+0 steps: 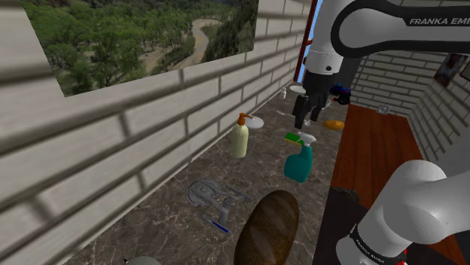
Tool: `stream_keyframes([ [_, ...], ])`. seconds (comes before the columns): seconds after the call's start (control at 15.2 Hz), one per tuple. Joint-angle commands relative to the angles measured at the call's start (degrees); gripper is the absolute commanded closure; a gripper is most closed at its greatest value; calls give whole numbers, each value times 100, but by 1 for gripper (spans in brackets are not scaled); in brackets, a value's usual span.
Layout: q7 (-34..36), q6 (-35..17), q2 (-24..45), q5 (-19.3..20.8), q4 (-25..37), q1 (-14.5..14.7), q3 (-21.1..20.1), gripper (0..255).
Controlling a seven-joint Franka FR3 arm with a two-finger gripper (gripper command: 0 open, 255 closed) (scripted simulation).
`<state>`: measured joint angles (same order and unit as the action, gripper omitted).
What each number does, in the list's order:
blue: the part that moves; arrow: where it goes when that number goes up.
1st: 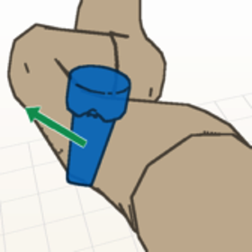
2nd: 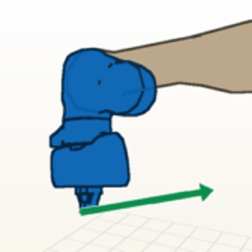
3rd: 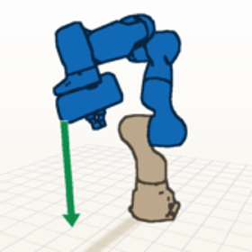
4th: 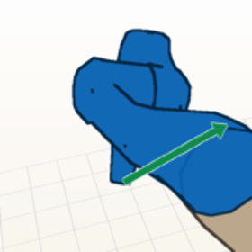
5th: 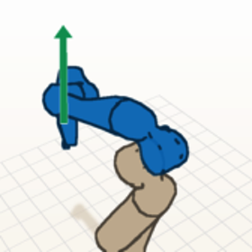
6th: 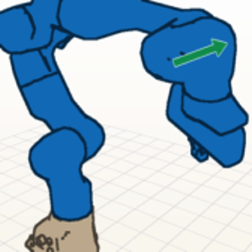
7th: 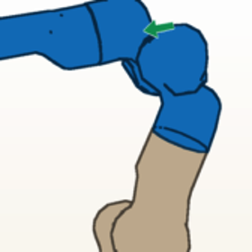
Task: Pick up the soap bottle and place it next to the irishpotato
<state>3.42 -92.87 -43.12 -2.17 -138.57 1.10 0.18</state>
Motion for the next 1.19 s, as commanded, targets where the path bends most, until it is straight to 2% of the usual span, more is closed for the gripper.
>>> stream_keyframes([
  [0.0, 0, 0, 0, 0, 0, 0, 0, 0],
  [0.59, -232, -1165, 1975, 146, 890, -36, 104, 0],
  [1.12, -401, -1721, 3743, 213, 2177, -63, 170, 0],
])
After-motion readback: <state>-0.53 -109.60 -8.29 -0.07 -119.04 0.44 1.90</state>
